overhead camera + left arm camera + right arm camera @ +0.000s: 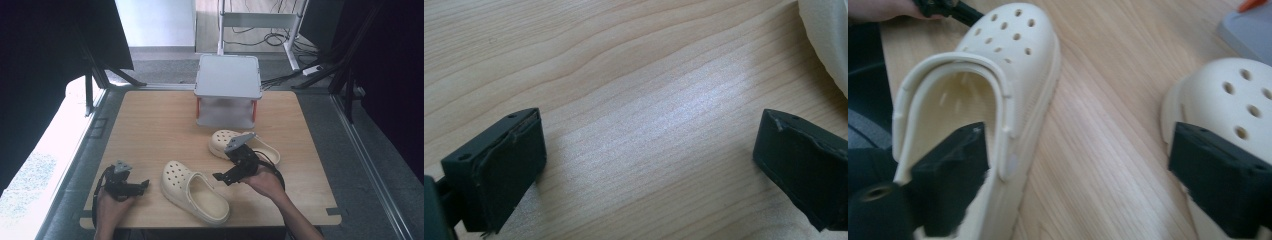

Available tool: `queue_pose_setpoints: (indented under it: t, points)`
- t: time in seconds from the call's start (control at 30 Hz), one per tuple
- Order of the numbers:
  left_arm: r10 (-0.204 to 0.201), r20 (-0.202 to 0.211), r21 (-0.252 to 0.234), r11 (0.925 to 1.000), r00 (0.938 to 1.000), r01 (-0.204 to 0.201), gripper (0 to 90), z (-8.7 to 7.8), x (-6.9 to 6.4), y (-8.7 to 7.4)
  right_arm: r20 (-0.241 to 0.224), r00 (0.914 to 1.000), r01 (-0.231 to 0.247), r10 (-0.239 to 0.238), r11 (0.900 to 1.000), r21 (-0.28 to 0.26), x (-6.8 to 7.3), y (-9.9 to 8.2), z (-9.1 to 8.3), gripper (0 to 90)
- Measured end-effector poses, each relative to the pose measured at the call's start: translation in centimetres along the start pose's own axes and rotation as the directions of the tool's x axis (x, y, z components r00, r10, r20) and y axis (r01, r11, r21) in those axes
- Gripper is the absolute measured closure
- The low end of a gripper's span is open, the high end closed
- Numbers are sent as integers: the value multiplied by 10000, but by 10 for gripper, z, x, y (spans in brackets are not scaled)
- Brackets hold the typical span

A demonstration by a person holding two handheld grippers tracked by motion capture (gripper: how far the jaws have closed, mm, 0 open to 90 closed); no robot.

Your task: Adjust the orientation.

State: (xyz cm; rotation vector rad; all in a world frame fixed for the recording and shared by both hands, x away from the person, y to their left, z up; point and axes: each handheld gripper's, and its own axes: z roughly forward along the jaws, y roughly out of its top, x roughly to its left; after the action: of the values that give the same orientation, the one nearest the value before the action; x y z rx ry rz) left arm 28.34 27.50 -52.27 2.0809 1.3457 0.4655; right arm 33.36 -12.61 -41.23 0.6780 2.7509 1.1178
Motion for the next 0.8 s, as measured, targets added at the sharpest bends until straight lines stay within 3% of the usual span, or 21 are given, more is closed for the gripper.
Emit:
queue_pose_setpoints:
  t: [0.1,0.33,0.47,0.6,0.8]
  points:
    - [1,0,1,10000,10000,-1,6,0,0,0,250,9997,-14,18,9998,-177,-8,-8,-8,3]
    - [-32,2,0,10000,10000,32,6,0,0,0,810,9964,-222,236,9996,-184,-25,-18,-24,0]
    - [-31,1,1,10000,10000,31,6,0,0,0,1319,9894,-585,607,9981,-205,-38,-27,-39,98]
    - [-32,2,2,10000,10000,32,6,0,0,0,1721,9826,-689,693,9976,-83,-49,-34,-45,114]
    - [-30,-11,-2,10000,10000,30,6,0,0,0,1819,9772,-1093,1094,9939,-106,-65,-43,-43,138]
